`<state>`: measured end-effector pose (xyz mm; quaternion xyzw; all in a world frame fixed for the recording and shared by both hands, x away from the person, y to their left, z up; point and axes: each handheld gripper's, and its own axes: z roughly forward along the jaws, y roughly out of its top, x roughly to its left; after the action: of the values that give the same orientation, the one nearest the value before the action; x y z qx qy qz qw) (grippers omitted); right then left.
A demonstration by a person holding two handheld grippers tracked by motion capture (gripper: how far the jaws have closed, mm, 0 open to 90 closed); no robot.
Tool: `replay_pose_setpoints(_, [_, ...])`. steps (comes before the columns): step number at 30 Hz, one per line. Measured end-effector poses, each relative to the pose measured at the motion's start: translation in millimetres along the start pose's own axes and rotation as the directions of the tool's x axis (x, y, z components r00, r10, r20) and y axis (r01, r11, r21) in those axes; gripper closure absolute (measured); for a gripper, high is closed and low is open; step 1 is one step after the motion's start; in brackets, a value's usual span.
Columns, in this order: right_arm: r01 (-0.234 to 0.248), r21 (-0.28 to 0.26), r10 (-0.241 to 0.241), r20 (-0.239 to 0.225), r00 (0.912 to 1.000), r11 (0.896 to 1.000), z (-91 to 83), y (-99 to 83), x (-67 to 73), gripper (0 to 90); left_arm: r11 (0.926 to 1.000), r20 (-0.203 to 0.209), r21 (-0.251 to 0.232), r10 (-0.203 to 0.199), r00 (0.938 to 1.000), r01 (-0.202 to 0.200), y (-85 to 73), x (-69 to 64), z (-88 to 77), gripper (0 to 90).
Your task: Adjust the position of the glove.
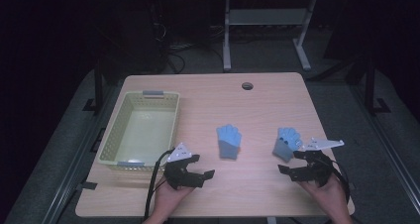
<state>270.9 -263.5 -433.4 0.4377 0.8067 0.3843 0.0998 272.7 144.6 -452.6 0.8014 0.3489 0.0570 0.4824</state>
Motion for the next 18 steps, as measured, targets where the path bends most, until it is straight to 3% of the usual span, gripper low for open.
replay_pose_setpoints(6, [-0.017,-0.009,0.017,-0.01,0.9998,1.0,-1.5,18.8,-9.2,16.6,0.9999,-0.005,-0.01,-0.012,0.9999,0.012,1.4,-0.2,-1.7,15.7])
replay_pose_setpoints(13, [-0.02,0.044,0.019,0.025,0.9995,0.999,2.6,40.2,-17.7,16.4,0.9999,-0.005,-0.001,0.013,0.9999,-0.013,1.3,-0.8,-2.5,15.7])
replay_pose_setpoints(18, [-0.007,0.084,0.003,0.051,0.9987,0.996,11.9,53.9,-25.5,16.7,0.9999,-0.004,-0.016,0.002,1.0,-0.002,2.5,-1.9,-3.4,15.7])
